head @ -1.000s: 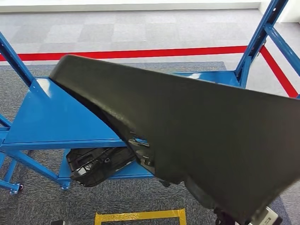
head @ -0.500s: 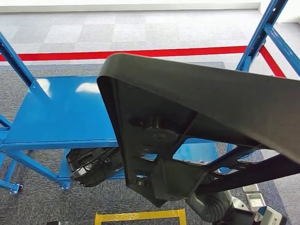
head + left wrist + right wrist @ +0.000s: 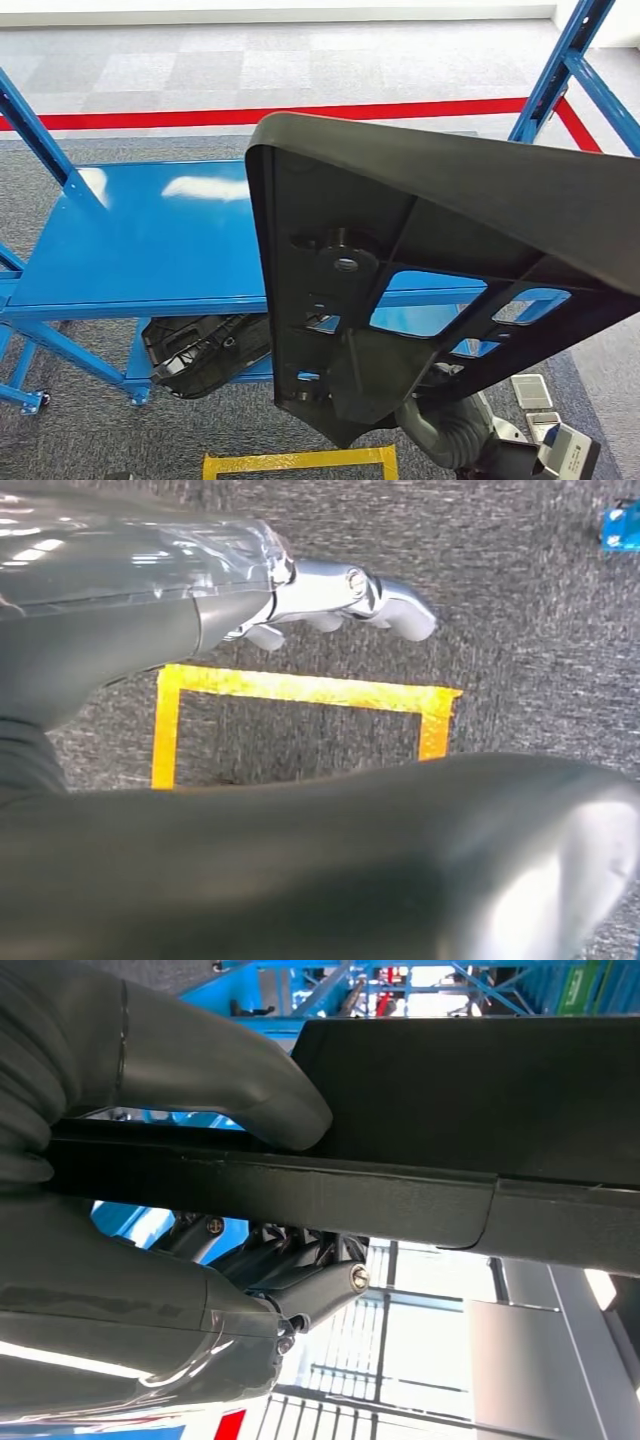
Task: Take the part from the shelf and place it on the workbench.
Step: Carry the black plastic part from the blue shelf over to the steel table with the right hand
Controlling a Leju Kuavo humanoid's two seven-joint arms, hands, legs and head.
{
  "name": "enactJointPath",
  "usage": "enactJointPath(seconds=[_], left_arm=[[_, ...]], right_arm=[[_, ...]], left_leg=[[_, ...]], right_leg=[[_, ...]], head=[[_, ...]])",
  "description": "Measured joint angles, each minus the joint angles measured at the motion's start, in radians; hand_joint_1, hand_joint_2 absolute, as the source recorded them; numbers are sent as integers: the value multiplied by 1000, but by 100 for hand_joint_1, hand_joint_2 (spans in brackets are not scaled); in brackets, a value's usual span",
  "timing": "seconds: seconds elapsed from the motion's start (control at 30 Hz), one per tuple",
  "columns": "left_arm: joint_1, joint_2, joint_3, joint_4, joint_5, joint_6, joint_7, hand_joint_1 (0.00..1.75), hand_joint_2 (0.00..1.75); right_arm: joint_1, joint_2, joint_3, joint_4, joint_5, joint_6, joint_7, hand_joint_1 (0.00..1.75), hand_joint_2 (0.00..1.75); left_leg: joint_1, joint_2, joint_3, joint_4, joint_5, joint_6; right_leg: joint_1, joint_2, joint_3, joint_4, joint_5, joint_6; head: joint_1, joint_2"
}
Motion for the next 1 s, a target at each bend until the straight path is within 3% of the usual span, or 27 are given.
enactJointPath(seconds=[0.17, 0.27, 0.33, 0.4, 0.43, 0.47, 0.5, 0.57, 0.6, 0.73, 0.77, 0.83, 0.9, 0.97, 1.0], left_arm=[[4, 3, 0, 0, -11, 14, 40, 0, 175], [6, 4, 0, 0, -13, 12, 63, 0, 175], [6, 4, 0, 0, -13, 10, 75, 0, 175], [8, 4, 0, 0, -15, 8, 86, 0, 175], [10, 4, 0, 0, -16, 7, 89, 0, 175], [11, 4, 0, 0, -16, 7, 92, 0, 175], [12, 4, 0, 0, -17, 7, 95, 0, 175], [13, 5, 0, 0, -18, 8, 97, 0, 175], [13, 6, 0, 0, -19, 8, 97, 0, 175], [13, 8, 0, 0, -32, 5, 97, 0, 175], [13, 8, -1, 0, -36, 4, 97, 0, 175], [12, 8, -3, 0, -44, 2, 97, 0, 175], [12, 8, -7, 0, -53, -2, 98, 0, 175], [12, 8, -13, 0, -60, -7, 99, 0, 175], [12, 8, -15, 0, -64, -8, 99, 0, 175]], right_arm=[[9, 0, -10, 4, -15, 13, 0, 175, 175], [17, 0, -22, 3, -24, 15, -2, 175, 175], [24, -1, -30, 3, -28, 17, -4, 175, 175], [34, -1, -39, 3, -30, 19, -7, 175, 175], [40, -2, -44, 3, -31, 21, -8, 175, 175], [45, -2, -48, 3, -31, 23, -8, 175, 175], [48, -2, -52, 3, -31, 25, -9, 175, 175], [52, -1, -56, 3, -32, 29, -9, 175, 175], [54, -1, -58, 2, -32, 30, -9, 175, 175], [70, 1, -66, -4, -30, 34, -14, 175, 175], [72, 2, -68, -7, -27, 35, -16, 175, 175], [78, 6, -70, -14, -21, 36, -20, 175, 175], [87, 8, -71, -22, -13, 36, -23, 175, 175], [98, 9, -71, -26, -4, 36, -26, 175, 175], [103, 9, -71, -29, -1, 36, -27, 175, 175]], left_leg=[[-7, 0, 0, 2, -2, 8], [-2, 4, 7, -14, 9, 23], [5, 8, 12, -24, 15, 31], [6, 9, 12, -25, 16, 32], [7, 10, 13, -25, 15, 31], [9, 10, 13, -24, 15, 30], [12, 10, 14, -21, 14, 28], [16, 9, 12, -10, 9, 15], [15, 8, 9, -2, 7, 7], [14, 5, 0, 6, 11, -15], [15, 5, -4, 14, 1, -20], [18, 5, -27, 79, -59, -29], [18, 5, -68, 207, -139, -35], [17, 5, -70, 267, -164, -33], [17, 5, -43, 235, -147, -29]], right_leg=[[-7, 0, 1, -2, 1, 10], [-7, 0, 0, 10, -12, 18], [-7, 0, -35, 92, -66, 20], [-9, 0, -96, 221, -123, 24], [-10, 0, -116, 262, -131, 27], [-11, 0, -118, 264, -117, 31], [-14, -1, -101, 224, -83, 36], [-18, -1, -43, 92, -13, 45], [-19, 0, -24, 46, 6, 44], [-17, 3, -25, 27, 15, 17], [-17, 2, -29, 26, 20, 10], [-19, -4, -41, 25, 28, -4], [-16, -9, -55, 26, 37, -14], [-12, -12, -67, 26, 47, -17], [-9, -12, -72, 26, 52, -17]], head=[[0, 0], [0, 0], [0, 0], [0, 0], [0, 0], [0, 0], [0, 0], [0, 0], [0, 0], [-1, 0], [-1, 0], [-1, 0], [-1, 0], [-1, 0], [-1, 0]])
